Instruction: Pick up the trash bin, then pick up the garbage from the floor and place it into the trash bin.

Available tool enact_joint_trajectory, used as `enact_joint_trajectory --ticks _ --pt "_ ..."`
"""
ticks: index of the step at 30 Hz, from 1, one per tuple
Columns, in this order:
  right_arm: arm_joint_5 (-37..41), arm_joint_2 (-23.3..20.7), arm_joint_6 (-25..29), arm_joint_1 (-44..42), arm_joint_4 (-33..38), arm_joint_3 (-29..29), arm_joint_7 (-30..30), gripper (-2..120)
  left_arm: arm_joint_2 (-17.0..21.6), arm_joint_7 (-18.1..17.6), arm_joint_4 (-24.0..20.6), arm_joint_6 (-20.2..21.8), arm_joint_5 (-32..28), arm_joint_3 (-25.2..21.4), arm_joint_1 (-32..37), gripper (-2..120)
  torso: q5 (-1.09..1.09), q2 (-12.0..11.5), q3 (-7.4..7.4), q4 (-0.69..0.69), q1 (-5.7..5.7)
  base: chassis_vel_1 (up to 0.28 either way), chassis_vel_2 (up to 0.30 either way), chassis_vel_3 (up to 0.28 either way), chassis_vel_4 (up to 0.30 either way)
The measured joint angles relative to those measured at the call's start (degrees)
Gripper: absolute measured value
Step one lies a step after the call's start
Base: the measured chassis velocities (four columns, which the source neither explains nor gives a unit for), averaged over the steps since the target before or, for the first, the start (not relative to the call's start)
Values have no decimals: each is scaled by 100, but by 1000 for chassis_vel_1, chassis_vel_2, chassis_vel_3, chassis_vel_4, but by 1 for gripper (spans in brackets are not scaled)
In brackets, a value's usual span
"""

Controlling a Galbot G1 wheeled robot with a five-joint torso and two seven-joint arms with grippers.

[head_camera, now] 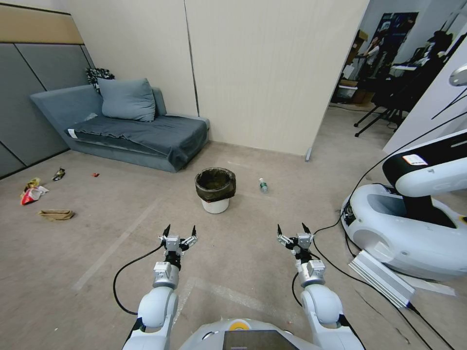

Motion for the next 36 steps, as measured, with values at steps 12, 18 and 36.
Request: enact_joint_trajectory --ticks 12,18,36 --pt "0 0 0 0 0 0 0 100 0 0 0 0 0 0 0 100 0 0 0 0 0 0 0 0 0" --pt "0 0 0 -3 1 2 0 100 0 -1 -14 1 0 -7 22 100 0 0 0 0 0 0 0 0 0" --pt "173 618 -235 -1914 1745 814 304 100 69 -311 -1825 940 87 -799 1847 100 1 0 -1 0 0 0 0 0 0"
